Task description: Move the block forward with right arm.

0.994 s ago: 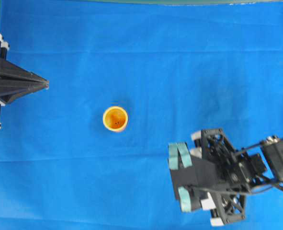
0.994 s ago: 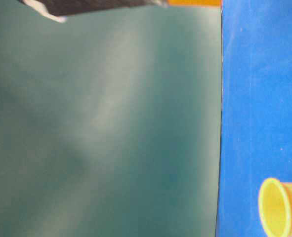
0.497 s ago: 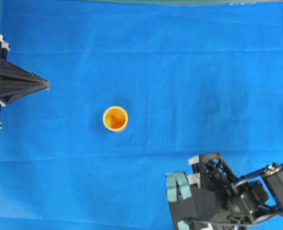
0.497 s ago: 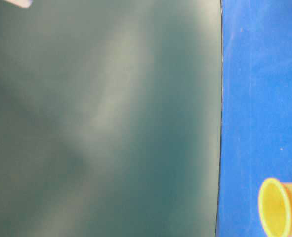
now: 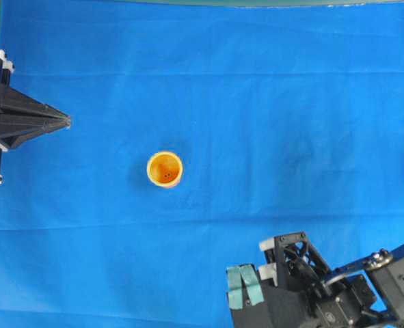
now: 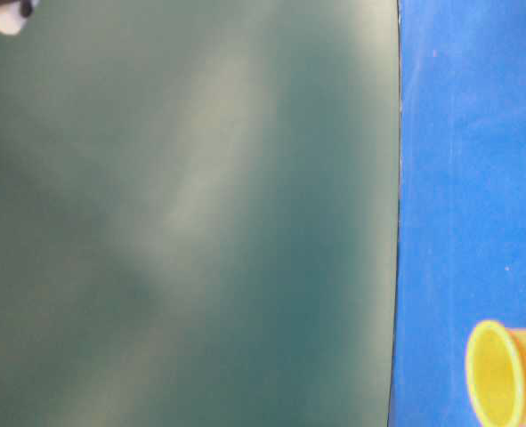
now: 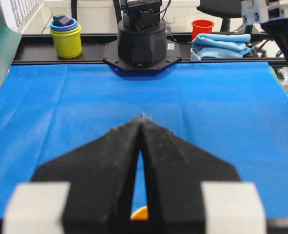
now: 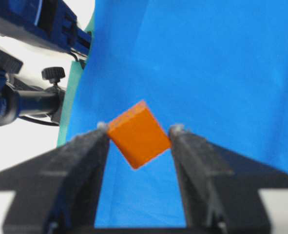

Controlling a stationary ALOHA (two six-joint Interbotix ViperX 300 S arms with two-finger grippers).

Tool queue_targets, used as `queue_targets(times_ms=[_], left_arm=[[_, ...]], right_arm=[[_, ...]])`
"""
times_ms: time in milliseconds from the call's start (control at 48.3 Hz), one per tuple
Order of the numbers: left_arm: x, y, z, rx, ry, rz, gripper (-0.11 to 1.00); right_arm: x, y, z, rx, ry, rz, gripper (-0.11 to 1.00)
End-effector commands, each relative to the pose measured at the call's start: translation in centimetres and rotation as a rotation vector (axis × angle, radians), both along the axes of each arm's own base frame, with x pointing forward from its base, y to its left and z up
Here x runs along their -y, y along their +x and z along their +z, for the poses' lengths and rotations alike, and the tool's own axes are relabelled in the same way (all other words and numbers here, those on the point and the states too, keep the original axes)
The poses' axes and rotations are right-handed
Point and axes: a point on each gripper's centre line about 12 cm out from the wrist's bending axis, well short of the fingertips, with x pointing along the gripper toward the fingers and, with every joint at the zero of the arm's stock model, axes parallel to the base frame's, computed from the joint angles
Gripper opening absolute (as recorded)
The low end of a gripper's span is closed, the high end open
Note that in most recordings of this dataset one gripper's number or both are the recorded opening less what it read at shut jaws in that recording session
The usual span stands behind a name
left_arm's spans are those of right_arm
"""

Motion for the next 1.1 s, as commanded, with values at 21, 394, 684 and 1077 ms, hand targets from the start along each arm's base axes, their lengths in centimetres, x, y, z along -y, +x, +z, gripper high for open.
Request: queue_targets(times_ms=[21, 394, 684, 1077], left_arm=[[-0.06, 0.16, 1.34, 0.031, 0.002, 0.003, 0.03], [-0.06, 0.16, 1.35, 0.032, 0.002, 0.003, 0.03], [-0.06, 0.16, 1.35, 0.032, 0.002, 0.003, 0.03], [-0.06, 0.16, 1.35, 0.032, -0.006, 0.003, 0.03]], right_arm=[[-0.33, -0.06, 1.53, 0.028, 0.029, -0.011, 0.49], [-0.43, -0.18, 1.44, 0.019, 0.035, -0.026, 0.49], [-0.36, -0.25, 1.38, 0.012, 0.029, -0.028, 0.49], [-0.52, -0.21, 1.77, 0.017, 0.04, -0.028, 0.49]])
